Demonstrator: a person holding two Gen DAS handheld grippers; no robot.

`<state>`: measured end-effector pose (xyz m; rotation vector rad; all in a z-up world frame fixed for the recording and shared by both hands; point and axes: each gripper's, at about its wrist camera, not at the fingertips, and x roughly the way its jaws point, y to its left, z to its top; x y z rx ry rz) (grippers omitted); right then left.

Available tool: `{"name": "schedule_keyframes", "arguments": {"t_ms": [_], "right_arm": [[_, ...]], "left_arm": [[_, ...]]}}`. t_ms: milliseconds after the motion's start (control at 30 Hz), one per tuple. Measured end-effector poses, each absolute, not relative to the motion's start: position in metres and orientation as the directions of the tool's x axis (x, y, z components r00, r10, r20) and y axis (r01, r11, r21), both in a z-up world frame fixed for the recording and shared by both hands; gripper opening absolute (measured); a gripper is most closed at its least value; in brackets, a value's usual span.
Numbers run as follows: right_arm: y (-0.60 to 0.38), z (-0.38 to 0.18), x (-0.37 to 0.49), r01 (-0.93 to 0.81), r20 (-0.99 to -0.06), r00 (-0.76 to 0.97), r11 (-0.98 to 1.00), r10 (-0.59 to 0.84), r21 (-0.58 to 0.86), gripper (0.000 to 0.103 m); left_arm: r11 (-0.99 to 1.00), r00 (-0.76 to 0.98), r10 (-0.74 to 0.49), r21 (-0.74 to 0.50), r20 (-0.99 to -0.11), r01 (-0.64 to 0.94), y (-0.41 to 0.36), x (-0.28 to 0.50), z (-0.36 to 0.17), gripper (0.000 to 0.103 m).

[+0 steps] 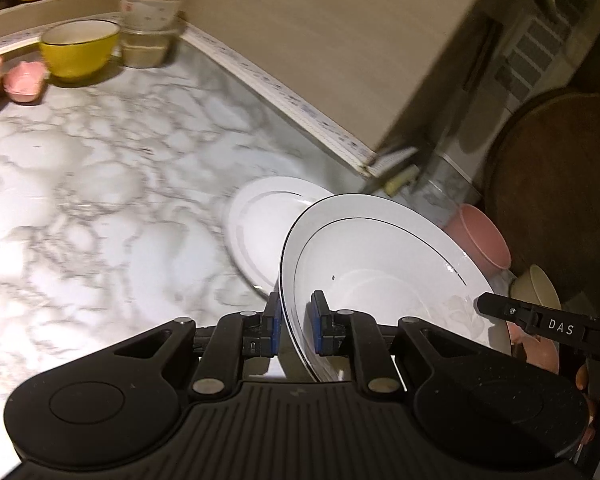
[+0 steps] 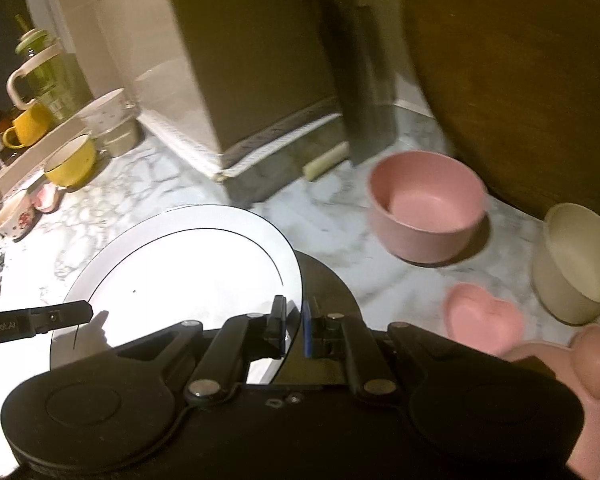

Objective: Organize plates and bowls
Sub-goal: 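Lift the large white plate with the right tool and carry it toward the floral plate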

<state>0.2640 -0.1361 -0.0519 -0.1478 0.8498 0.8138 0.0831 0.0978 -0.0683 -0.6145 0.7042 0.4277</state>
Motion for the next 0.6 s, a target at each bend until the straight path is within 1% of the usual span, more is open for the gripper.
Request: {"name": "schedule_keyframes", "arguments": {"t_ms": [600], "right_arm": [[-0.044,-0.052,0.199,-0.798,-0.713,0.272,0.566,0.647,0.209,0.007]], "left_arm": [[0.636,0.643,0.298,-0.355,-0.706,-0.685,0.161,-0.016,-0.059,0.014]]}}
